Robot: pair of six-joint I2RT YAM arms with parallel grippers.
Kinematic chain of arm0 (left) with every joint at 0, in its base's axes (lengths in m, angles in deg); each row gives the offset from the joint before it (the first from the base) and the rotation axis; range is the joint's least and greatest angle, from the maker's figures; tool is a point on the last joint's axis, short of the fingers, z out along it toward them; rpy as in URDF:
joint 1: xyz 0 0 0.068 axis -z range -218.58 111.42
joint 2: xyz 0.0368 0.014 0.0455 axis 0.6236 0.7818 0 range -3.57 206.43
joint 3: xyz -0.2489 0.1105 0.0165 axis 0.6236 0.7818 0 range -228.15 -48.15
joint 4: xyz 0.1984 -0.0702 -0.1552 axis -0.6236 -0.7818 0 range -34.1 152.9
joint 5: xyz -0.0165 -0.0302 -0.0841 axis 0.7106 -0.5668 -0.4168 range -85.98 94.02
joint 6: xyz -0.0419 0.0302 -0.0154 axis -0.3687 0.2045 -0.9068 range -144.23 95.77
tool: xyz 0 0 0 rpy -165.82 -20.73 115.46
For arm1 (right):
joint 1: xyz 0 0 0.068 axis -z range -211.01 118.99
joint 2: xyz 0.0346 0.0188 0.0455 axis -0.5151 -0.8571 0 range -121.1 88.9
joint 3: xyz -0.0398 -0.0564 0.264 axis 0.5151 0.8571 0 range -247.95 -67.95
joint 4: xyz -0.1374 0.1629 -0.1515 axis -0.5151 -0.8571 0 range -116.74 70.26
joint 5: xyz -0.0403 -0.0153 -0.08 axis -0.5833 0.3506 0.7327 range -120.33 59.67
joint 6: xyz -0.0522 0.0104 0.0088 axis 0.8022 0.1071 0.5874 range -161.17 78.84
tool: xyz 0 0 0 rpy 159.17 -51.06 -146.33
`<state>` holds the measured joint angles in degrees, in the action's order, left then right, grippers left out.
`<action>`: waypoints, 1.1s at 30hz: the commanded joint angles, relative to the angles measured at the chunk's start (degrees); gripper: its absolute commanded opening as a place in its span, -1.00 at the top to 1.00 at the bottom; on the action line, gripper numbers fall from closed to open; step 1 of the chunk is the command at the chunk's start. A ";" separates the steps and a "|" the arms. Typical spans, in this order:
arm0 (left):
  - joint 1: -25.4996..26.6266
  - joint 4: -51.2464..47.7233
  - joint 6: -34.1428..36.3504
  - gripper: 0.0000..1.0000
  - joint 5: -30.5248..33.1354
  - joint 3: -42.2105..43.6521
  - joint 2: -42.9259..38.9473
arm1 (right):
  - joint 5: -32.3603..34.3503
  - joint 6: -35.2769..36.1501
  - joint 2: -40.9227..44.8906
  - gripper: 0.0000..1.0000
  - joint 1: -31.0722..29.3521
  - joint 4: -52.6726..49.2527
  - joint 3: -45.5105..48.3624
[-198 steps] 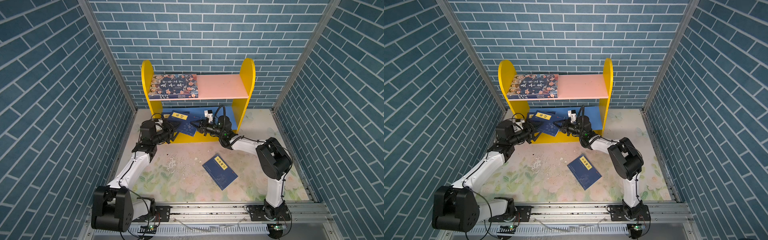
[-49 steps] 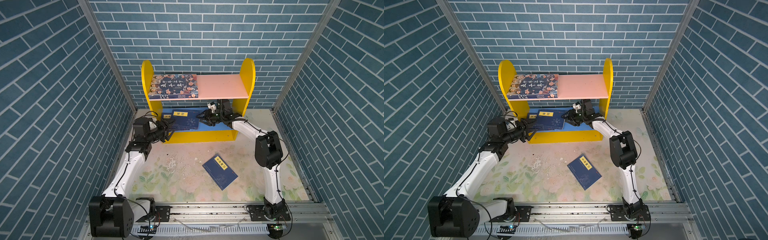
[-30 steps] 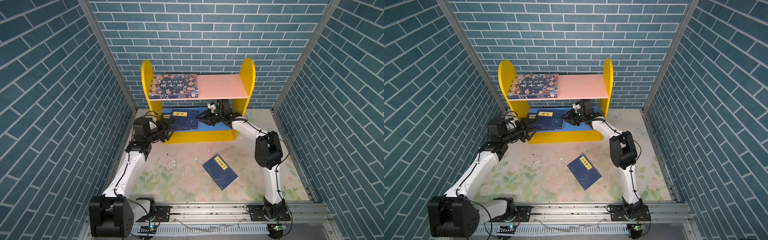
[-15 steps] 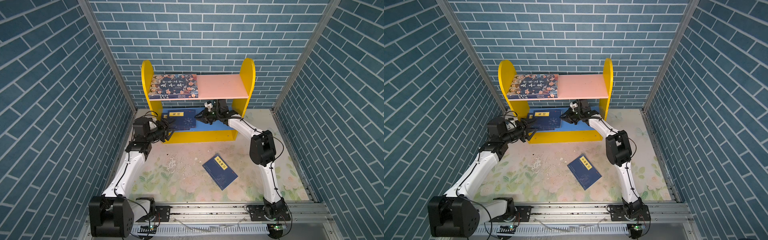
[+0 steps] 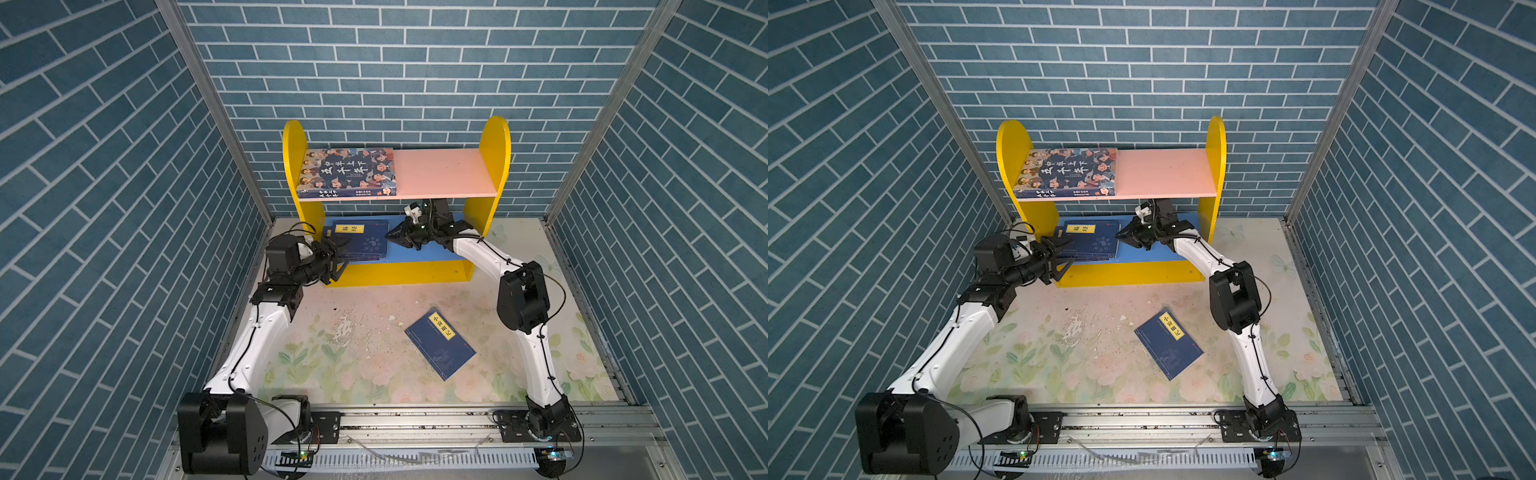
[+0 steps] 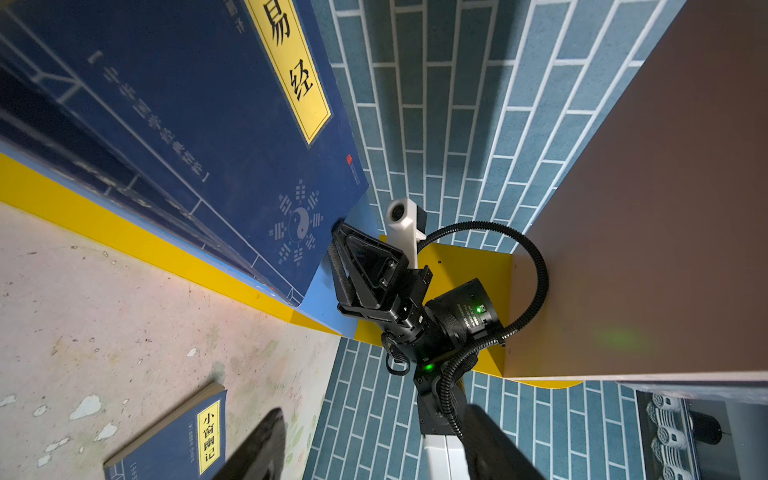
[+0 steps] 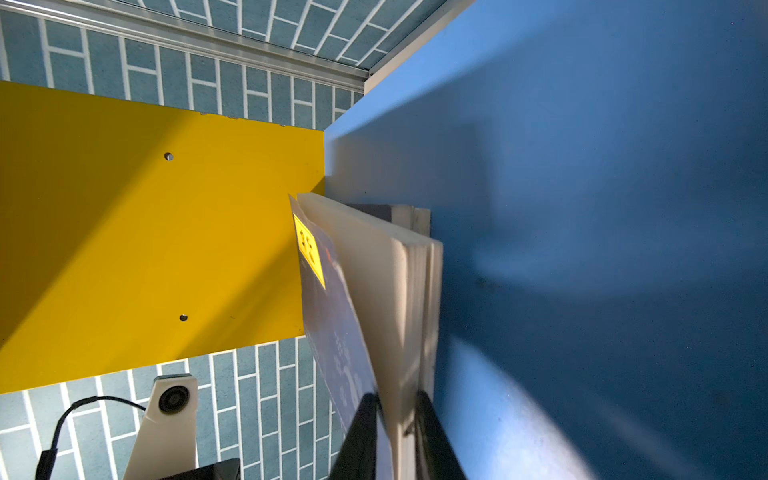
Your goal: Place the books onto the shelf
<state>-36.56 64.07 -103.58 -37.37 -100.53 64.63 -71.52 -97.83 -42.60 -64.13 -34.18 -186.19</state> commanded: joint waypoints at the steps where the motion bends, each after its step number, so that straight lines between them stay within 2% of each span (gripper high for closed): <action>1: -0.44 0.94 -0.05 -0.38 0.16 -1.21 -0.62 | -0.47 1.34 -1.51 0.63 -0.52 -0.57 -3.27; 15: -0.53 1.03 -0.34 -0.39 0.08 -1.26 -0.45 | -1.23 0.42 -4.74 0.63 -1.09 -1.45 -7.97; 33: -0.53 1.29 -0.52 -0.39 -0.05 -1.41 -0.19 | -1.50 0.27 -4.39 0.64 -1.64 -1.78 -7.89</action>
<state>-36.60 64.09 -104.39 -37.22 -100.53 64.63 -71.96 -97.87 -46.56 -65.29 -35.64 -192.35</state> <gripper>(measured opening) 0.694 0.180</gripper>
